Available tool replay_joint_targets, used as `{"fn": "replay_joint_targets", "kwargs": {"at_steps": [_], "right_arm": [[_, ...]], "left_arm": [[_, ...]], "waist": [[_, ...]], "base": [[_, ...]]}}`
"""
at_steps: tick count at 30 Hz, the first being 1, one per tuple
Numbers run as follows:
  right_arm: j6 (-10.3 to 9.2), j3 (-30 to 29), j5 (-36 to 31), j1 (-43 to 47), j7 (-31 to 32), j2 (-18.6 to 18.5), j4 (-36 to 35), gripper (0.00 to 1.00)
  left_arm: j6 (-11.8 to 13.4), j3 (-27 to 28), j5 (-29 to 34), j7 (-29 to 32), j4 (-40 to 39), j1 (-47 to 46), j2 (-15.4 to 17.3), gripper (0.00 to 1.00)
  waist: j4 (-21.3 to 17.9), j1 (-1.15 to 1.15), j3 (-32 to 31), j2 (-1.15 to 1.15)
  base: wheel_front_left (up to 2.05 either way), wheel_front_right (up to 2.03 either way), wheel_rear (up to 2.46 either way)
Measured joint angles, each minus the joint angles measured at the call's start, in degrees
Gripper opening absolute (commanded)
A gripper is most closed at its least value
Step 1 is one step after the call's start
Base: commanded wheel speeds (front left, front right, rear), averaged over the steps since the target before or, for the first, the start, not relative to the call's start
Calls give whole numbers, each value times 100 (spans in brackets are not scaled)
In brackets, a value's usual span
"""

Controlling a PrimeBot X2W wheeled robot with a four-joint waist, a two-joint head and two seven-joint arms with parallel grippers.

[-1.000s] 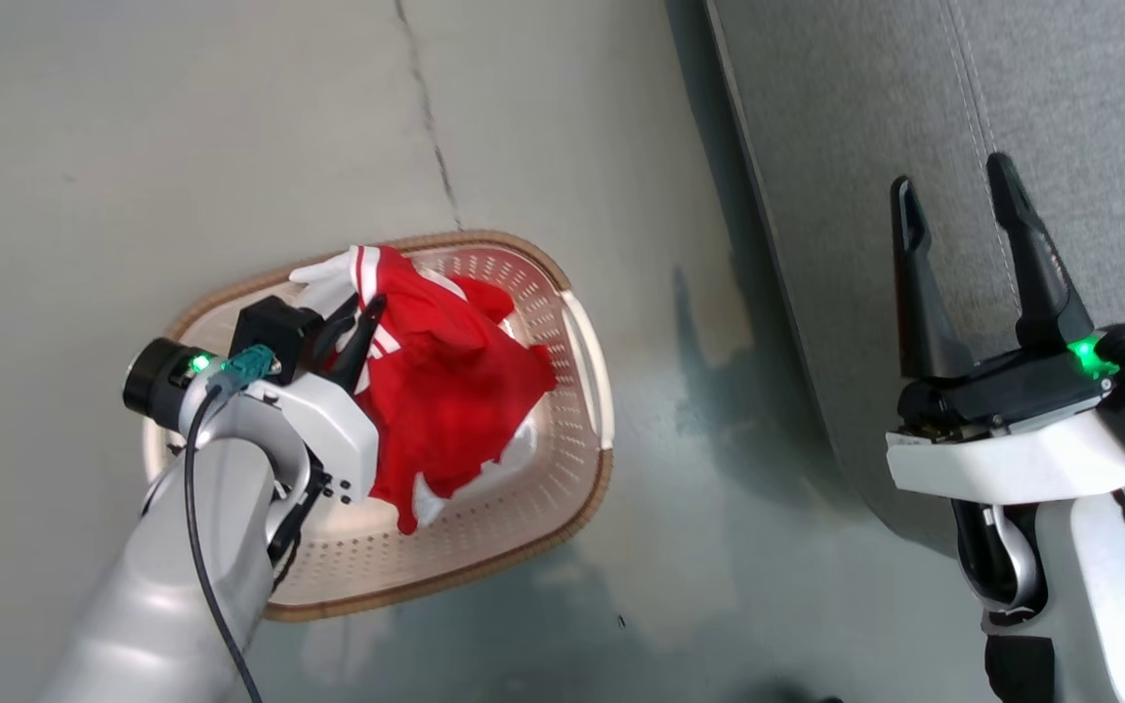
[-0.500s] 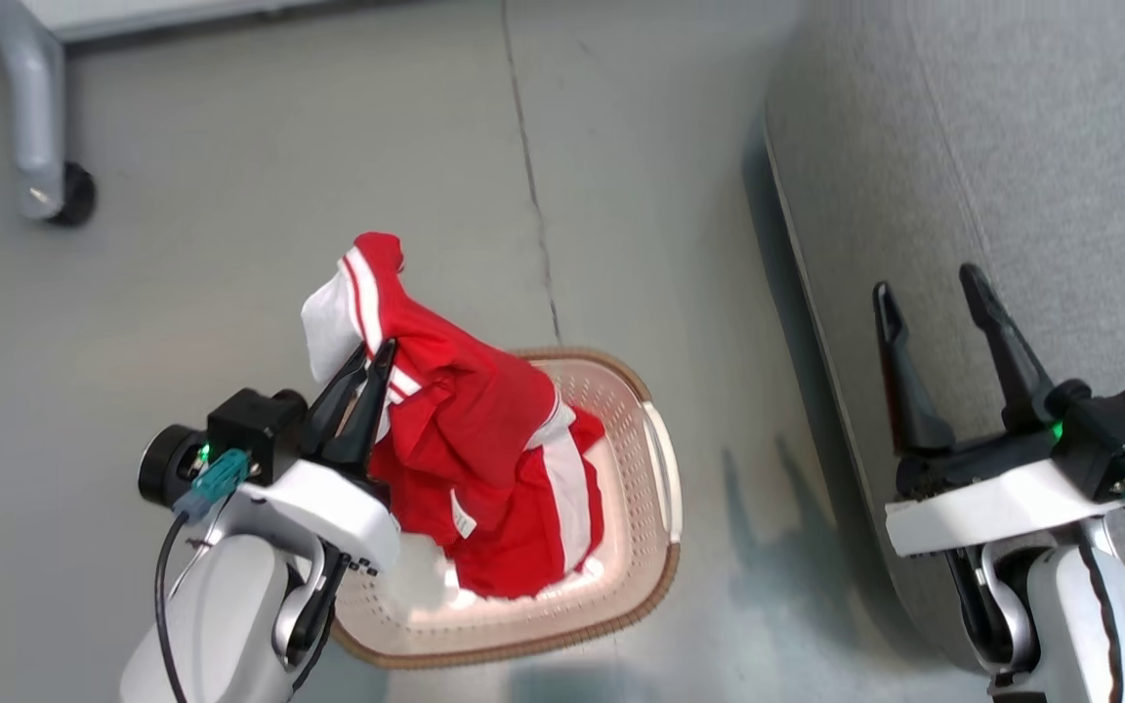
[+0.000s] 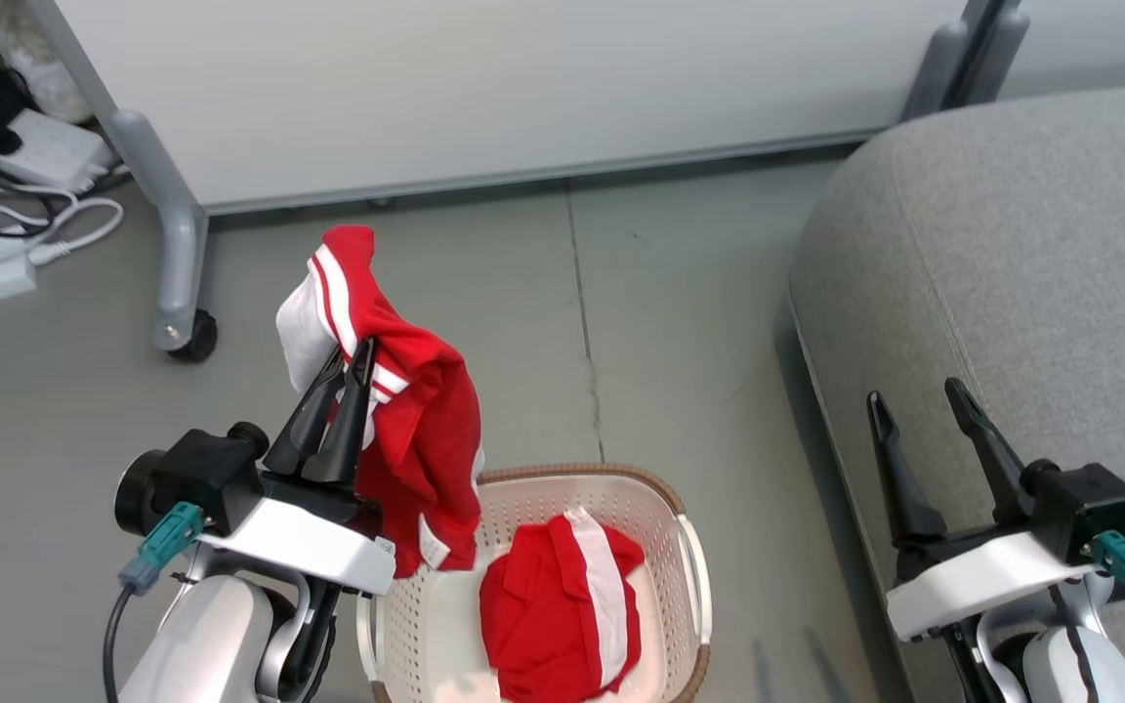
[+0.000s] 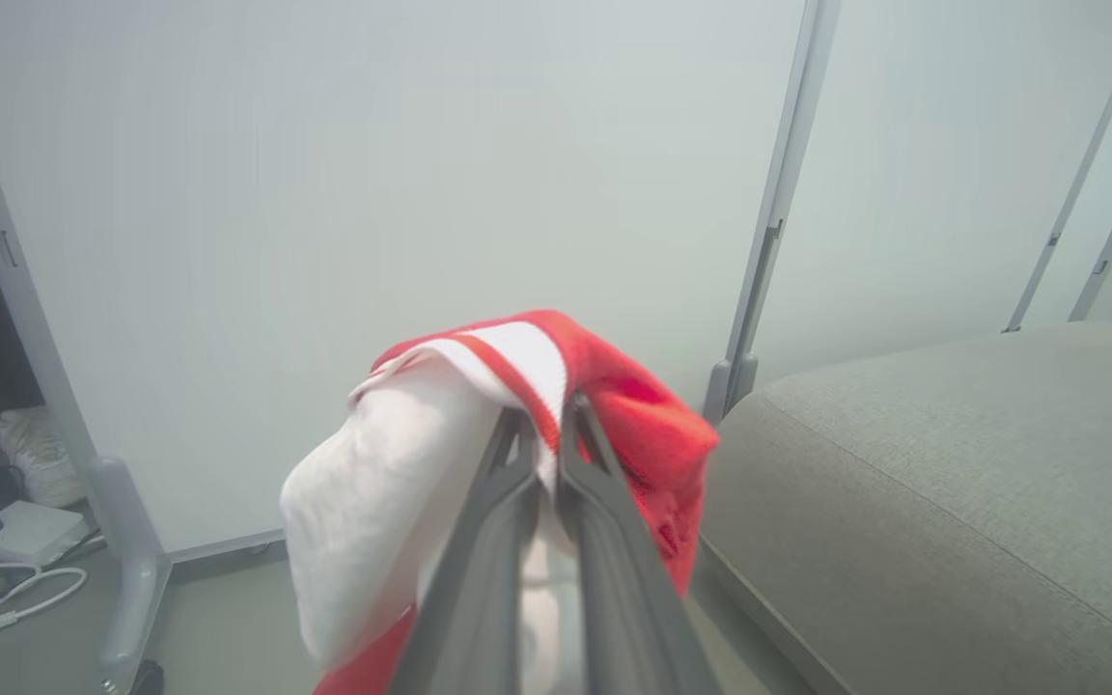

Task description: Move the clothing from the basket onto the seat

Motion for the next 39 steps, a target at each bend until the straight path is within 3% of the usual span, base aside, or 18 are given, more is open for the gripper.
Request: {"fn": "replay_joint_targets", "kwargs": {"at_steps": [15,39], "right_arm": [[0,38,113,403,168,-1,66,100],[0,287,298,508,210,-4,24,100]], "left_arm": [[23,-182,52,88,-993,600,-52,0],[100,-482,70,288,-1157,859,-21,0]], "waist": [[24,0,-773,0],[39,0,-960,0]], "base": [[0,0,0],[0,0,0]]}}
